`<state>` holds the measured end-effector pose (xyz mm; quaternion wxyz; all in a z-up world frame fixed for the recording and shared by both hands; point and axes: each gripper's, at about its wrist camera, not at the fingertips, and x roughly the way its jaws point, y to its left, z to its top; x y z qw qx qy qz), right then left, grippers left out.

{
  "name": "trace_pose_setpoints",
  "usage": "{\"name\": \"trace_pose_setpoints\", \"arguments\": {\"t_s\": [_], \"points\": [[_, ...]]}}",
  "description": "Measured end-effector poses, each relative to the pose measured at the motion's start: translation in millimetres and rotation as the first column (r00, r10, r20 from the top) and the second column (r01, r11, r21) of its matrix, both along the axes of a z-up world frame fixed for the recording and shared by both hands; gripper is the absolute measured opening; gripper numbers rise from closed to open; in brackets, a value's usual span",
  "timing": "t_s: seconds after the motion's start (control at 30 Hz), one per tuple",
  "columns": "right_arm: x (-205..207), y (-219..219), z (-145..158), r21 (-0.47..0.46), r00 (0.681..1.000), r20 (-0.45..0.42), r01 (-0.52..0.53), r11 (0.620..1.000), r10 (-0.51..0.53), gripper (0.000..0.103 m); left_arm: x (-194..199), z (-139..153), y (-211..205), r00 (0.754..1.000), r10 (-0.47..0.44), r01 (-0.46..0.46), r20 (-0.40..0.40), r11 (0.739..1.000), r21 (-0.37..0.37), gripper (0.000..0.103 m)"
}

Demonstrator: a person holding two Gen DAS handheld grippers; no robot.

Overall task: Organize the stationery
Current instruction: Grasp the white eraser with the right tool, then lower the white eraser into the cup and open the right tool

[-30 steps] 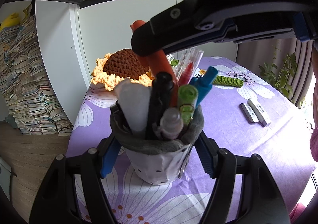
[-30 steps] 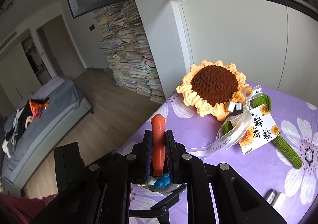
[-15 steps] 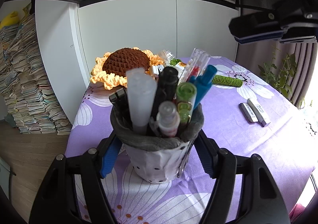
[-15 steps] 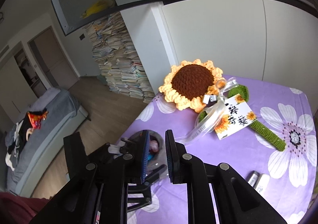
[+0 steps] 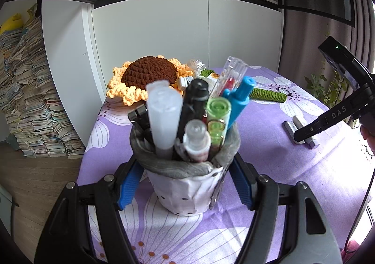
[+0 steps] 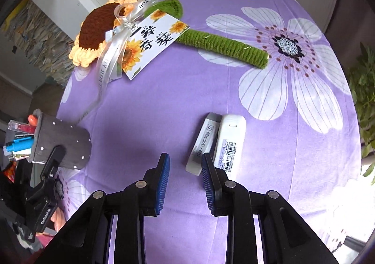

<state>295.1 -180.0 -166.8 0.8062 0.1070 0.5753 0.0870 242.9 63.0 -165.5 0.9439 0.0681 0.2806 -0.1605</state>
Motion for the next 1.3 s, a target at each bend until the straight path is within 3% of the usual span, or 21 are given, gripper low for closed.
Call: {"name": "trace_pose_setpoints", "arguments": {"t_s": [0.27,0.4,0.6,0.67,0.77,1.03,1.2,1.3], "points": [[8.5,0.0,-6.4,-0.089,0.997,-0.004,0.076,0.993,-0.077,0.028,0.1,0.1,0.1,1.0,0.0,0.0,0.0,1.0,0.0,0.069],[23.6,-2.1,-7.9,-0.088,0.994,-0.002,0.11,0.99,-0.111,0.028,0.0,-0.1,0.4,1.0,0.0,0.0,-0.001,1.0,0.0,0.069],[34.0,9.2,-6.5,-0.162,0.996,0.01,0.085,0.983,-0.084,0.028,0.1,0.1,0.3,1.0,0.0,0.0,-0.001,1.0,0.0,0.069],[33.0,16.3,-5.5,-0.196,0.998,0.024,0.061,0.979,-0.058,0.018,0.1,0.0,0.3,1.0,0.0,0.0,-0.001,1.0,0.0,0.069],[29.5,22.6,-1.8,-0.172,0.998,0.036,0.054,0.984,-0.048,0.018,0.2,0.1,0.3,1.0,0.0,0.0,-0.001,1.0,0.0,0.069],[-10.5,39.6,70.3,0.051,0.975,0.221,-0.037,0.998,0.025,0.018,0.4,0.1,0.2,1.0,0.0,0.0,-0.002,1.0,0.0,0.069],[-32.3,74.2,131.7,0.1,0.908,0.407,-0.154,0.983,0.101,0.018,0.5,-1.7,0.8,1.0,0.0,0.0,-0.008,1.0,-0.001,0.069],[-35.6,100.3,155.4,0.099,0.866,0.473,-0.234,0.967,0.161,0.018,0.7,-1.9,0.8,1.0,0.0,0.0,-0.007,1.0,-0.001,0.069]]}}
